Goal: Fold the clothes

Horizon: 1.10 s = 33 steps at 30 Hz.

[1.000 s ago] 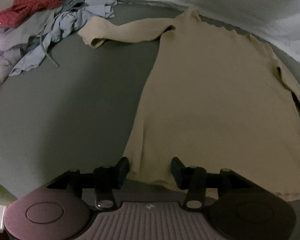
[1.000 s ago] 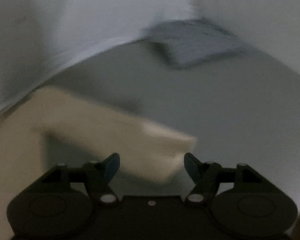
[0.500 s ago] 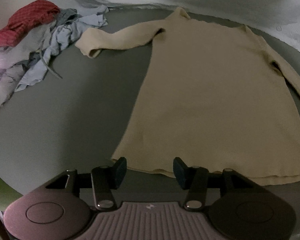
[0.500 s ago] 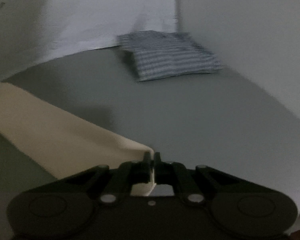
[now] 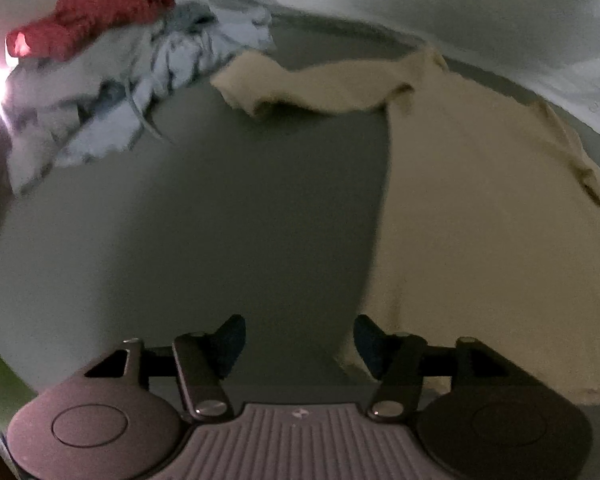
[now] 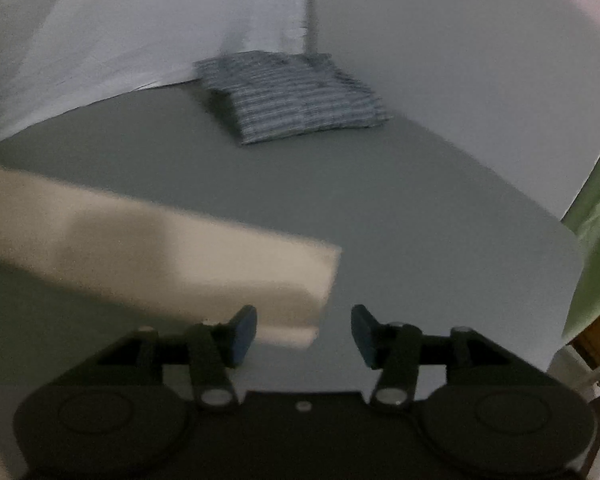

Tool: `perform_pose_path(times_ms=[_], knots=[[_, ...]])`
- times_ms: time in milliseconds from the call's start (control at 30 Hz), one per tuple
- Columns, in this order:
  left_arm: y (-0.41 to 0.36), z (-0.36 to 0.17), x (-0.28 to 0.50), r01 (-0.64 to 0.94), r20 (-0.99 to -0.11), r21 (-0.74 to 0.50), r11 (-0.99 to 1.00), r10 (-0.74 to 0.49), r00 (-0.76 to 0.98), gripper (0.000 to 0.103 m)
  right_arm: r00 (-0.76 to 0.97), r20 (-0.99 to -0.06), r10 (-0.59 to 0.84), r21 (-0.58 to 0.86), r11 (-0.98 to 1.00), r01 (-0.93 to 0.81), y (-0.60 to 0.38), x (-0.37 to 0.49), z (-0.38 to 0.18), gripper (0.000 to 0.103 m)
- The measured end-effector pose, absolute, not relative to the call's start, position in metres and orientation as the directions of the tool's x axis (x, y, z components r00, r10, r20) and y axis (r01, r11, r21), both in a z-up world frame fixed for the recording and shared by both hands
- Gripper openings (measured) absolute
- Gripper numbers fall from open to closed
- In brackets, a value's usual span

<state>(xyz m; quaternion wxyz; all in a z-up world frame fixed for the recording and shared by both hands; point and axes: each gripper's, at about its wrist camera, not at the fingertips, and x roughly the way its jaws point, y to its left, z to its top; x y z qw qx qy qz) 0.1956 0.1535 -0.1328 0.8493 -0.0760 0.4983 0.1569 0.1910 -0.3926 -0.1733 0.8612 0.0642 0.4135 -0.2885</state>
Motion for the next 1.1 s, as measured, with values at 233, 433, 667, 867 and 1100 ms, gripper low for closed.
perform_pose_path(times_ms=[233, 433, 667, 867, 1100], knots=[[0.193, -0.139, 0.255, -0.248, -0.786, 0.158, 0.956, 0.274, 0.555, 0.072, 0.55, -0.752, -0.362, -0.166, 0.913, 0.374, -0.274, 0.193, -0.16, 0.068], [0.232, -0.154, 0.322, -0.217, -0.724, 0.2, 0.955, 0.294, 0.624, 0.078, 0.606, -0.724, -0.329, -0.231, 0.944, 0.237, -0.195, 0.209, -0.151, 0.071], [0.247, -0.169, 0.368, -0.227, -0.611, 0.371, 0.9, 0.421, 0.67, 0.078, 0.597, -0.717, -0.36, -0.299, 0.933, 0.203, -0.144, 0.213, -0.156, 0.074], [0.23, -0.112, 0.333, -0.371, -0.201, 0.615, 0.696, 0.594, 0.779, 0.077, 0.581, -0.744, -0.33, -0.313, 0.94, 0.133, -0.136, 0.223, -0.165, 0.074], [0.228, -0.079, 0.305, -0.287, -0.29, 0.555, 0.781, 0.505, 0.813, 0.084, 0.57, -0.776, -0.269, -0.238, 0.962, 0.131, -0.143, 0.237, -0.175, 0.074]])
